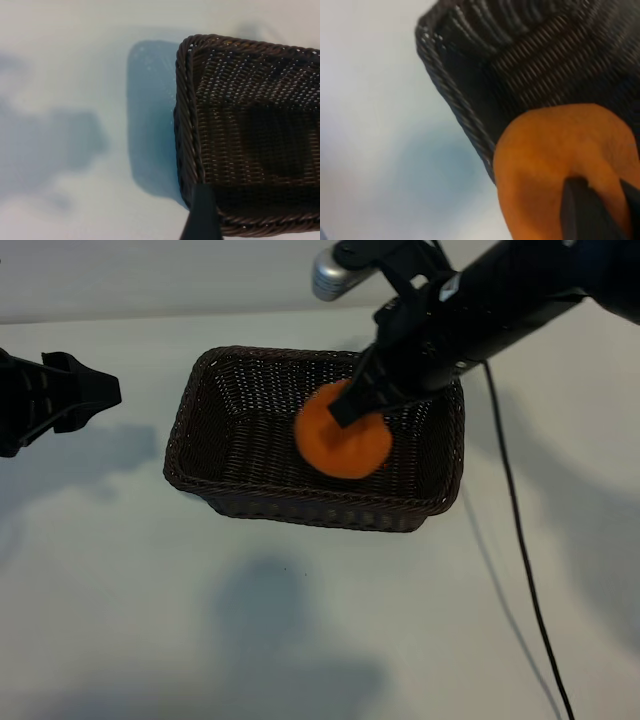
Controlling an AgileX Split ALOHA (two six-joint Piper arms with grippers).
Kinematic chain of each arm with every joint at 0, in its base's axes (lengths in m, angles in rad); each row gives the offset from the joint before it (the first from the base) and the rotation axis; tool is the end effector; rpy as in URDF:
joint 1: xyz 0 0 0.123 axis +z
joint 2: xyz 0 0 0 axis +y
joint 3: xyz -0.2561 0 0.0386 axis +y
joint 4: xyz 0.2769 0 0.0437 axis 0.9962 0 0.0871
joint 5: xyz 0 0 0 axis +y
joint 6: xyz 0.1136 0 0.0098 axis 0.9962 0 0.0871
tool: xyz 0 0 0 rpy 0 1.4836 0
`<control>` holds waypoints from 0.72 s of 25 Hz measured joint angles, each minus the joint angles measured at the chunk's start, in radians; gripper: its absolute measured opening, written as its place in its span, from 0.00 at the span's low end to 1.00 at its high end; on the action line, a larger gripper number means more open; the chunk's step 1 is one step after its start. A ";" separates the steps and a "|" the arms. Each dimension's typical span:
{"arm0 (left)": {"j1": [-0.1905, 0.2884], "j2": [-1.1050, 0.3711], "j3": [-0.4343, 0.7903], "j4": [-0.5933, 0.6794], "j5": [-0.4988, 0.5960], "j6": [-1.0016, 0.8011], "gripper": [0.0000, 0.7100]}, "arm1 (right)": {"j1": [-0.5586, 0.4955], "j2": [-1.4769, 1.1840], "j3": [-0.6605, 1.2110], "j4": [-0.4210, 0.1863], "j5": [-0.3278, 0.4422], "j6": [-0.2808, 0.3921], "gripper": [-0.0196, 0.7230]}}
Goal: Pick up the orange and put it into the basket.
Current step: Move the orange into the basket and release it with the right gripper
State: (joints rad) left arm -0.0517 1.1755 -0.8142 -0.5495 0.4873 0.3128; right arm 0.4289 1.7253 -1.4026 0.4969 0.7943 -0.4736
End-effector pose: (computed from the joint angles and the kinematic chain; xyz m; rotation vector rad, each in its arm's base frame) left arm 0.2942 -0.0432 0.2460 -0.0181 2.2758 -0.4042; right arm 0.3612 0.2079 0.2355 -0.8113 2.4130 0.5657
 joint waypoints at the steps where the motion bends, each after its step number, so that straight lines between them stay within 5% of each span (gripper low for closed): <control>1: 0.000 0.000 0.000 0.000 0.000 0.000 0.83 | 0.000 0.015 -0.010 0.005 0.000 -0.014 0.16; 18: 0.000 0.000 0.000 0.000 0.002 0.001 0.83 | 0.000 0.233 -0.114 0.024 -0.050 -0.114 0.16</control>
State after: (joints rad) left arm -0.0517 1.1755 -0.8142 -0.5495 0.4890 0.3140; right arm 0.4289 1.9579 -1.5167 0.5207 0.7441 -0.5872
